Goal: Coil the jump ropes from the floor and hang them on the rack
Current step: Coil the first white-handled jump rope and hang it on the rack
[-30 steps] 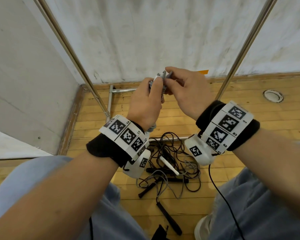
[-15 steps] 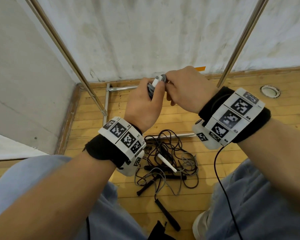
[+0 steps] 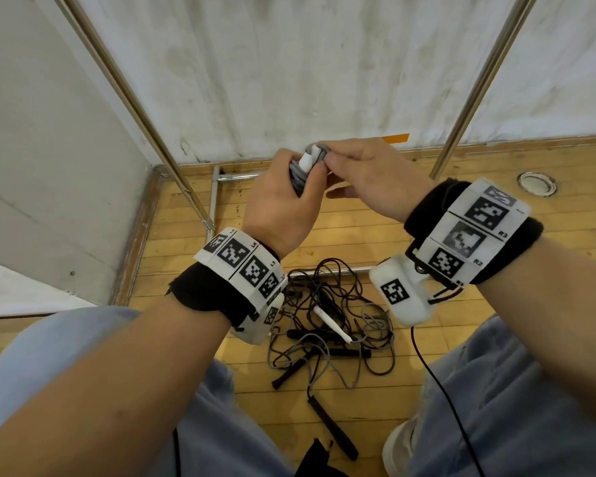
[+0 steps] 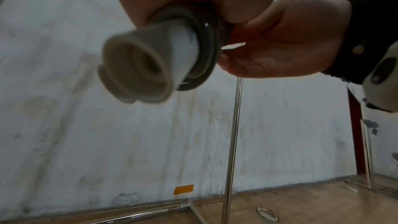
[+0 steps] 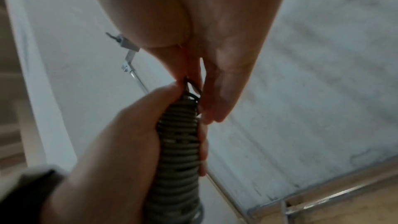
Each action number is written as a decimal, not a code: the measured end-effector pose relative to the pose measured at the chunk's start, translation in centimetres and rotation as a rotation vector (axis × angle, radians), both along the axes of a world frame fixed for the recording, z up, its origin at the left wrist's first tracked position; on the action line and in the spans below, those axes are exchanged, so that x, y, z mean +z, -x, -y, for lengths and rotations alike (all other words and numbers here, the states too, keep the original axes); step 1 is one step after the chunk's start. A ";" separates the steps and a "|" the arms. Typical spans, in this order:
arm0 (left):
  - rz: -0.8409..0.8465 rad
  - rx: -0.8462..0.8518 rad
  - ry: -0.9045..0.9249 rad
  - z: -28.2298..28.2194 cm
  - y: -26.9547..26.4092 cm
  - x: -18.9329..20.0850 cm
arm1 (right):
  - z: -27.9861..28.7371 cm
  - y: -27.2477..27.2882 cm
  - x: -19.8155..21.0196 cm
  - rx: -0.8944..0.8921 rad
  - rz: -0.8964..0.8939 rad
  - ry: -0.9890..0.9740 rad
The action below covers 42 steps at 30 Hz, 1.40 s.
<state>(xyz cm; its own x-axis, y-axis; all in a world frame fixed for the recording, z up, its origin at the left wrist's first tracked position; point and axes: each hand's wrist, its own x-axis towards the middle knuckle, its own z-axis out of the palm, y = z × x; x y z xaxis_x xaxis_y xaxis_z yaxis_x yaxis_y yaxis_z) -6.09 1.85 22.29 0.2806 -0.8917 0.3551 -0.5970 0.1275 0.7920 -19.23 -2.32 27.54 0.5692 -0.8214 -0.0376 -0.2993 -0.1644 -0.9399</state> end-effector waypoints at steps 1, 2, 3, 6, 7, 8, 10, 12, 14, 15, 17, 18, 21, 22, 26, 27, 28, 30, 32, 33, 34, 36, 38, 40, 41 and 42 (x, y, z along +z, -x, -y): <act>-0.004 0.008 0.016 0.0 0.1 0.1 | 0.1 0.0 0.0 -0.026 0.040 -0.023; -0.007 0.010 0.027 0.0 0.1 0.2 | 0.3 -0.1 -0.1 -0.052 0.082 -0.037; -0.015 0.008 0.030 -0.1 0.2 0.3 | 0.4 -0.1 -0.1 -0.082 0.137 -0.051; -0.067 -0.006 0.002 0.0 0.2 0.3 | 0.1 -0.5 -0.4 -0.218 0.269 -0.050; -0.073 -0.011 -0.014 0.0 0.1 0.3 | 0.0 -0.6 -0.7 -0.259 0.276 -0.035; -0.076 -0.017 -0.029 -0.1 0.1 0.3 | -0.1 -0.8 -0.9 -0.294 0.278 -0.026; -0.070 -0.021 -0.038 -0.1 -0.1 0.3 | -0.2 -1.0 -1.2 -0.325 0.297 -0.039; -0.049 -0.001 -0.012 0.0 -0.3 0.3 | -0.4 -1.1 -1.1 -0.323 0.333 -0.064; -0.026 0.016 0.027 0.2 -0.3 0.4 | -0.4 -1.1 -1.0 -0.314 0.309 -0.017; 0.010 0.021 0.043 0.2 -0.3 0.5 | -0.2 -1.0 -1.0 -0.311 0.278 0.011; 0.109 0.011 0.068 0.1 -0.2 0.4 | 0.1 -0.8 -0.9 -0.318 0.226 0.015; 0.138 0.002 0.076 0.0 -0.2 0.3 | 0.3 -0.7 -0.9 -0.310 0.198 0.002; 0.159 -0.011 0.076 0.0 -0.3 0.2 | 0.9 -0.3 -1.0 -0.234 0.126 -0.040; 0.160 -0.012 0.072 0.1 -0.3 0.2 | 0.9 -0.2 -1.0 -0.211 0.109 -0.044; 0.166 -0.021 0.033 0.2 -0.4 0.5 | 1.1 -0.1 -1.0 -0.143 0.095 -0.046; 0.153 -0.031 0.021 0.2 -0.6 0.6 | 1.2 0.0 -0.9 -0.127 0.090 -0.022; 0.134 -0.043 0.007 0.2 -0.6 0.7 | 1.2 0.1 -0.9 -0.113 0.078 0.012; 0.092 -0.059 -0.005 0.2 -0.8 0.8 | 1.4 0.2 -0.8 -0.098 0.050 0.080; 0.032 -0.051 -0.010 0.2 -0.7 0.9 | 1.3 0.1 -0.9 -0.103 0.023 0.139; 0.000 -0.037 -0.014 0.2 -0.7 0.9 | 1.3 0.0 -1.0 -0.111 0.015 0.164; -0.033 -0.020 -0.015 0.3 -0.6 1.0 | 1.2 -0.2 -0.9 -0.120 0.013 0.182; -0.114 0.005 -0.014 0.5 -0.4 1.2 | 1.0 -0.6 -0.8 -0.134 0.020 0.202; -0.182 0.016 -0.021 0.8 -0.5 1.4 | 0.9 -0.9 -0.8 -0.146 0.016 0.233; -0.222 0.011 -0.042 0.9 -0.7 1.5 | 0.7 -1.1 -0.8 -0.154 -0.001 0.288; -0.237 0.001 -0.055 1.0 -0.8 1.5 | 0.5 -1.3 -0.8 -0.158 -0.007 0.317; -0.251 -0.010 -0.067 1.0 -0.9 1.5 | 0.4 -1.3 -0.9 -0.160 -0.011 0.344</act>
<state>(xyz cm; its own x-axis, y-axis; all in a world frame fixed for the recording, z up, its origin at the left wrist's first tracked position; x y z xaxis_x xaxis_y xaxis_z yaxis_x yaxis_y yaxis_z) -5.21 0.87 23.83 0.3436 -0.9141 0.2152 -0.3801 0.0742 0.9220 -17.90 -2.74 26.67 0.4338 -0.8655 0.2503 -0.3566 -0.4201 -0.8345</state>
